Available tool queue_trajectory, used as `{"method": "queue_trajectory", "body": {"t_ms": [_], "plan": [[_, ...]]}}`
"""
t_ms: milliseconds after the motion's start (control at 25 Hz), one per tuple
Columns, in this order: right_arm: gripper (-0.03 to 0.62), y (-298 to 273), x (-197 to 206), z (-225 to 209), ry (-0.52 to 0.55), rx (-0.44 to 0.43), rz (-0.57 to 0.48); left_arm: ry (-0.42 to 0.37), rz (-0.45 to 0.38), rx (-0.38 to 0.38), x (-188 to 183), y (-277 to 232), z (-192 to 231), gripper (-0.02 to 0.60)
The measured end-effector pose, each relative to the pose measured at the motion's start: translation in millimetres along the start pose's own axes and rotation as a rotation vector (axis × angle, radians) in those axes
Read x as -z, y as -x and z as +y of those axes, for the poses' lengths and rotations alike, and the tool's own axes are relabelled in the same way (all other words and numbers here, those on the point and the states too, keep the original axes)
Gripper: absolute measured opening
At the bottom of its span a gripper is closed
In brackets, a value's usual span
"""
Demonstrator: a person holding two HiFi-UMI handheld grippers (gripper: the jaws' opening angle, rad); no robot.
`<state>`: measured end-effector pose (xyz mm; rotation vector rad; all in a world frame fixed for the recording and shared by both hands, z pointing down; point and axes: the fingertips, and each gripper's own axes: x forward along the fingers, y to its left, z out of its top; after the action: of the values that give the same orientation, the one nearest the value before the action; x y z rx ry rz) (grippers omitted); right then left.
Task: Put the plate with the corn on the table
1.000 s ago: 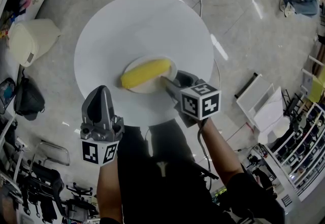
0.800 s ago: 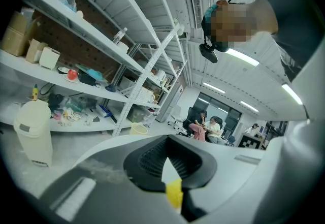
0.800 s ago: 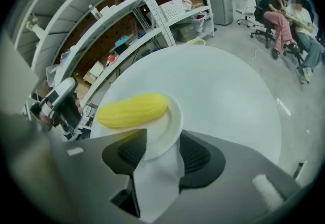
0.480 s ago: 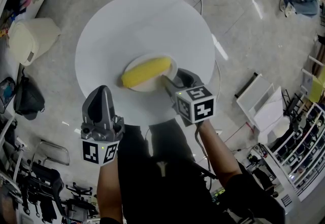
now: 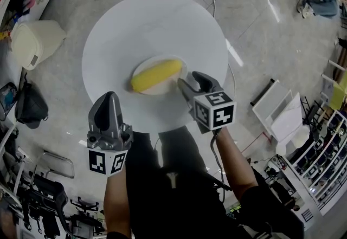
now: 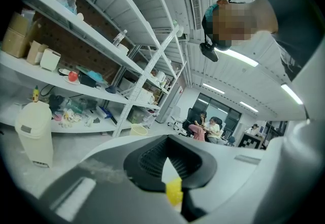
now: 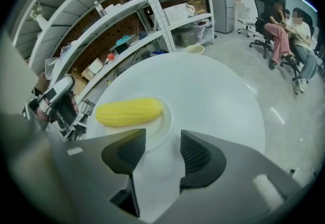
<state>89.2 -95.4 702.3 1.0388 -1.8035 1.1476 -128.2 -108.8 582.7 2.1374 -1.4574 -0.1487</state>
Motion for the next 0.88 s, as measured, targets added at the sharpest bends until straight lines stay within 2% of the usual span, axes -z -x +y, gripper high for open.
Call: {"method": "queue_trajectory", "body": {"t_ms": [160, 280, 440, 560, 880], "plan": [[0.179, 7, -1, 5, 0.005, 0.003, -0.016, -0.006, -0.008, 0.006, -4, 3, -4, 0.003], [0.086, 13, -4, 7, 0.009, 0.021, -0.043, -0.010, -0.013, 0.011, -8, 5, -8, 0.003], [0.034, 20, -5, 10, -0.007, 0.031, -0.072, -0.016, -0.019, 0.017, -13, 10, -13, 0.003], [0.012, 26, -7, 14, -0.017, 0.034, -0.092, -0.024, -0.022, 0.023, -18, 14, -17, 0.003], [0.011, 48, -12, 31, -0.022, 0.028, -0.166, -0.042, -0.029, 0.035, -35, 28, -31, 0.003]]}}
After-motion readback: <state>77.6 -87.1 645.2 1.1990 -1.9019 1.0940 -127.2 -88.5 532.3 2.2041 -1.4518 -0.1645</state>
